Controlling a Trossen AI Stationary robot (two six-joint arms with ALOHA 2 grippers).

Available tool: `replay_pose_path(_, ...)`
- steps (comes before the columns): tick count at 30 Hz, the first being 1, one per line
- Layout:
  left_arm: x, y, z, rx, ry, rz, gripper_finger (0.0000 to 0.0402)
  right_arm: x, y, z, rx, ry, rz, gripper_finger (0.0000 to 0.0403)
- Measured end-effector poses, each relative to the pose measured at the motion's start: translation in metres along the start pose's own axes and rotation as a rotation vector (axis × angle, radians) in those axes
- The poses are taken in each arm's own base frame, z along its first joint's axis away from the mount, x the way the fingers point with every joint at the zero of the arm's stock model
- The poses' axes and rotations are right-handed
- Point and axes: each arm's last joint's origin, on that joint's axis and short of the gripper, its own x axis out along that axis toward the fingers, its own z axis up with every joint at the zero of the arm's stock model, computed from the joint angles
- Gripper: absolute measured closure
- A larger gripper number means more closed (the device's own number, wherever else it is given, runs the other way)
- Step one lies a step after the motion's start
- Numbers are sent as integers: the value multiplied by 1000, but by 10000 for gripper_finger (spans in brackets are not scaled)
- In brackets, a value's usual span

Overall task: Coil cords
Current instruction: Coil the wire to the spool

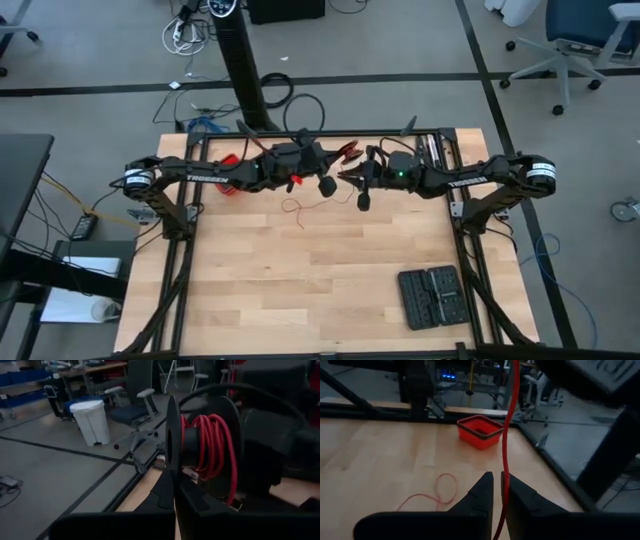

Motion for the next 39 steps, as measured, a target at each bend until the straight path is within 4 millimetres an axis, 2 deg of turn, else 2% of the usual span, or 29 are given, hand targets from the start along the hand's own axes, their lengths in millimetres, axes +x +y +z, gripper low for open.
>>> replay_pose_path(4,-1,0,-1,28,20,-1,401,-2,2,-4,57,2,74,371)
replay_pose_path(13,-2,-3,3,12,-23,-66,401,-11,-1,-19,168,-21,110,362)
replay_pose_path(18,-3,-5,8,12,-74,-141,401,-23,-5,-38,193,-18,110,366)
replay_pose_path(23,-2,-3,7,69,-67,-145,401,-31,-10,-48,240,-23,155,365)
replay_pose_path(32,-2,-3,6,95,-59,-145,401,-31,-11,-48,234,-21,153,356)
replay_pose_path(39,-2,-3,5,97,-46,-146,401,-31,-11,-48,233,-21,150,333)
